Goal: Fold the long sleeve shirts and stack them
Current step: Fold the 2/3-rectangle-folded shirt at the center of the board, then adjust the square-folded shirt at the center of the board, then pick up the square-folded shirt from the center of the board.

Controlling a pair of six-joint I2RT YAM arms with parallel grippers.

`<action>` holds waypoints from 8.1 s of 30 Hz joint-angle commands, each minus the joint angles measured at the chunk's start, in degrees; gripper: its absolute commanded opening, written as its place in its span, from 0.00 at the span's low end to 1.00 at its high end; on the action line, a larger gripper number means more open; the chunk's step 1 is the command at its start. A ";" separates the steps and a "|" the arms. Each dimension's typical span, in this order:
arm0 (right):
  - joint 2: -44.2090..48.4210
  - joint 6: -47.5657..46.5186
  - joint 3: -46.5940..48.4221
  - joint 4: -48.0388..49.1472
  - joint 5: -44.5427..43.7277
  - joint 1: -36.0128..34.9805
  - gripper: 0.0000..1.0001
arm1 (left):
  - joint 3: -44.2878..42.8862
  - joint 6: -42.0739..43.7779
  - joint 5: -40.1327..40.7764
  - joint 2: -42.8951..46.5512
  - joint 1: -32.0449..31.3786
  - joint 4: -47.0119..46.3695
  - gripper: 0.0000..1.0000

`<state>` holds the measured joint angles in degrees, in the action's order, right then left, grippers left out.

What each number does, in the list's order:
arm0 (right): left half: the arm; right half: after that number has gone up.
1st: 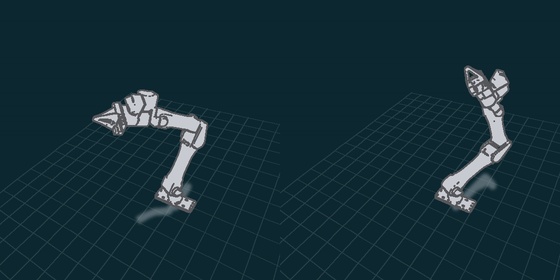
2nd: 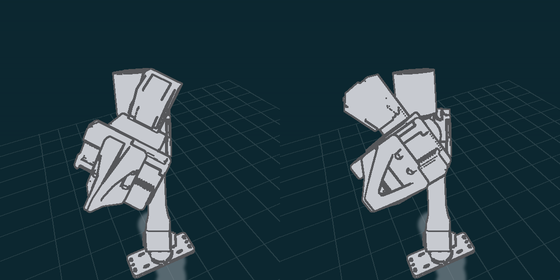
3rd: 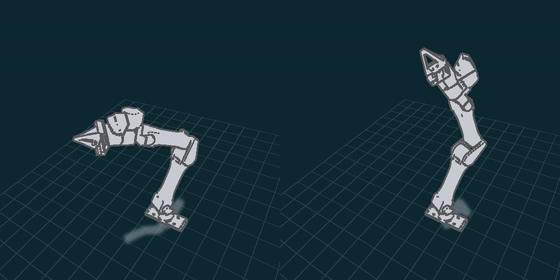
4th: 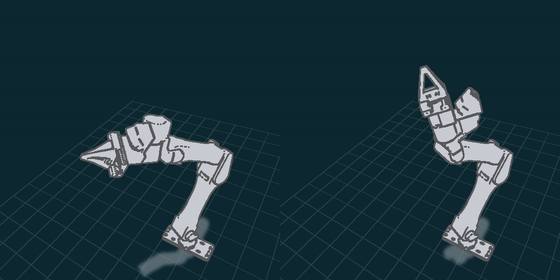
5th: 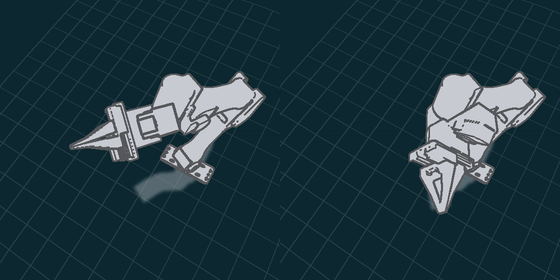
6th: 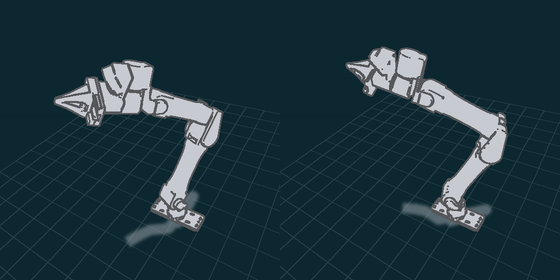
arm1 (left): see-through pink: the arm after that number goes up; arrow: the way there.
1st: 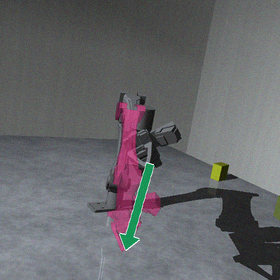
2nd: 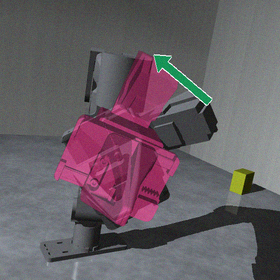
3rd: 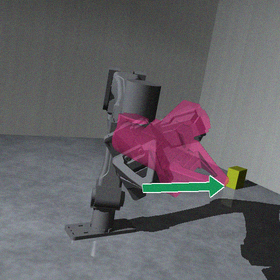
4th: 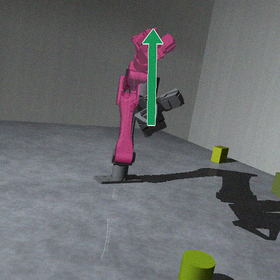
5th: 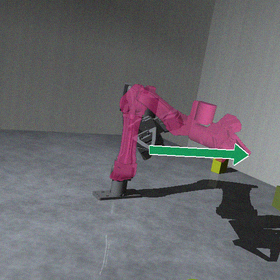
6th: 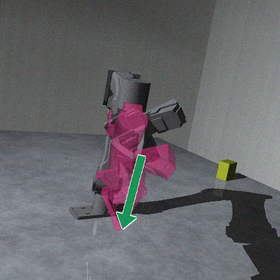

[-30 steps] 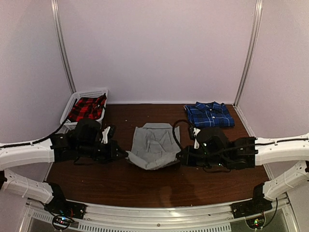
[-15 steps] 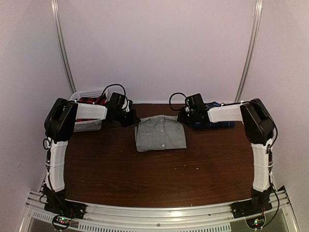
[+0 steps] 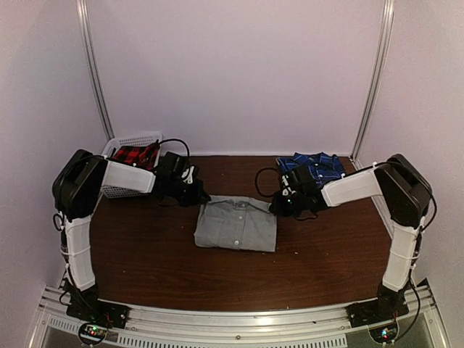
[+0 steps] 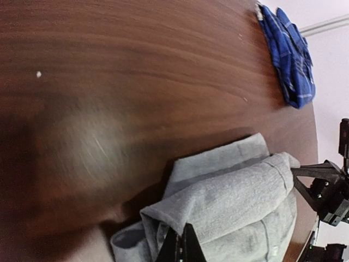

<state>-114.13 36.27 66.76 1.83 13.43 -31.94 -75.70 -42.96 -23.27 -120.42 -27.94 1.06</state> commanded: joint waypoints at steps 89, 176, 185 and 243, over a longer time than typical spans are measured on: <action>-3.68 -5.96 16.84 -13.19 -4.05 -2.75 0.27 | -1.54 9.25 21.28 6.75 -2.73 15.08 0.30; 29.73 0.84 -16.20 -13.12 -13.17 -21.09 0.43 | 35.95 0.63 1.33 32.48 -2.73 3.07 0.43; 31.24 0.98 -18.23 -12.07 -12.93 -20.00 0.44 | 33.66 2.13 2.31 28.46 -2.73 5.66 0.41; 20.02 0.00 -12.24 -8.04 -8.71 -16.57 0.43 | 29.49 9.16 -4.35 36.28 0.43 19.07 0.00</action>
<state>-91.37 37.23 50.28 -7.55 4.25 -48.77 -44.80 -37.28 -25.91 -86.30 -28.82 17.96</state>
